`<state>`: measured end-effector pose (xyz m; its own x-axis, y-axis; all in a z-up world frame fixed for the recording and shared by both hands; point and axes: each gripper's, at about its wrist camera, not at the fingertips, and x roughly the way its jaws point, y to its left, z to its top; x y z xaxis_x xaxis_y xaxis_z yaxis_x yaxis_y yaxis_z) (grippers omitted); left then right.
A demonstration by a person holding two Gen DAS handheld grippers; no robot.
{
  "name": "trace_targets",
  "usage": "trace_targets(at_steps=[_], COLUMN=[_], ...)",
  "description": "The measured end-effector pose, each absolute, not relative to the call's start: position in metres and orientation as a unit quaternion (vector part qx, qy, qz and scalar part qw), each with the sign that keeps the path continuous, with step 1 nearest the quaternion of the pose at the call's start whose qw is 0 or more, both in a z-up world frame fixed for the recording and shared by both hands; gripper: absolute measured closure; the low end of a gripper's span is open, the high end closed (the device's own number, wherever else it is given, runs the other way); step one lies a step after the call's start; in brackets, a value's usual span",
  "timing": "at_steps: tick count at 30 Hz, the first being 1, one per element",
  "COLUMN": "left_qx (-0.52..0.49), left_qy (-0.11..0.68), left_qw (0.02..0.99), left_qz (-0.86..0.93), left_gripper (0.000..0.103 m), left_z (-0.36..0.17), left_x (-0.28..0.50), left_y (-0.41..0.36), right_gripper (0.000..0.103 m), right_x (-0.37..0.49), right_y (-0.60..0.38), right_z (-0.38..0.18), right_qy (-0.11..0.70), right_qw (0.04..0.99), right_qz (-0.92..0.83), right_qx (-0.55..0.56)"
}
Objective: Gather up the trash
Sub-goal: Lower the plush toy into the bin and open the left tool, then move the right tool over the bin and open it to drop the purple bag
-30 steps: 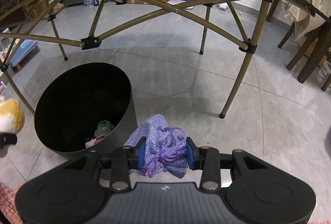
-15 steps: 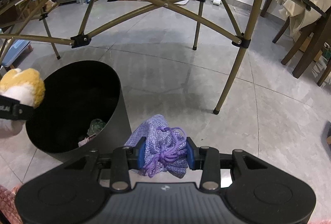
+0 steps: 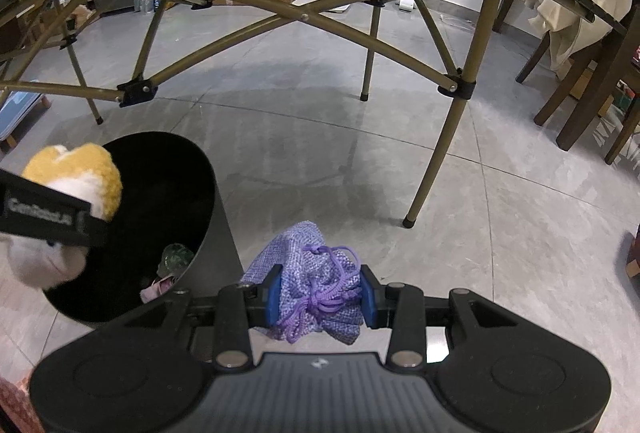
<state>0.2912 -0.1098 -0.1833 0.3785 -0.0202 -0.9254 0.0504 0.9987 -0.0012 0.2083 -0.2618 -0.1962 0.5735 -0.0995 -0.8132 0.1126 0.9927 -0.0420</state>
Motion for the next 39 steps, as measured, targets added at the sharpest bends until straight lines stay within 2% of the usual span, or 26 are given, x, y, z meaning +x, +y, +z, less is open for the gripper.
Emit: trace_targets(at_steps=[22, 24, 25, 27, 39], left_qx=[-0.019, -0.018, -0.017, -0.017, -0.003], left_qy=[0.599, 0.599, 0.598, 0.593, 0.587], left_qw=[0.801, 0.801, 0.802, 0.805, 0.809], left_qz=[0.002, 0.007, 0.009, 0.013, 0.015], left_gripper=[0.051, 0.047, 0.039, 0.002, 0.0], left_z=[-0.215, -0.215, -0.216, -0.214, -0.208], left_x=[0.327, 0.328, 0.329, 0.328, 0.325], left_y=[-0.11, -0.111, -0.111, -0.112, -0.11], right_gripper=[0.066, 0.066, 0.066, 0.066, 0.066], right_x=[0.248, 0.249, 0.249, 0.249, 0.247], right_y=[-0.277, -0.277, -0.278, -0.278, -0.278], right_z=[-0.212, -0.211, -0.211, -0.211, -0.206], right_qy=[0.46, 0.458, 0.457, 0.457, 0.456], right_qw=[0.883, 0.884, 0.884, 0.885, 0.886], right_qz=[-0.09, -0.089, -0.089, -0.088, -0.079], right_qx=[0.022, 0.023, 0.024, 0.025, 0.03])
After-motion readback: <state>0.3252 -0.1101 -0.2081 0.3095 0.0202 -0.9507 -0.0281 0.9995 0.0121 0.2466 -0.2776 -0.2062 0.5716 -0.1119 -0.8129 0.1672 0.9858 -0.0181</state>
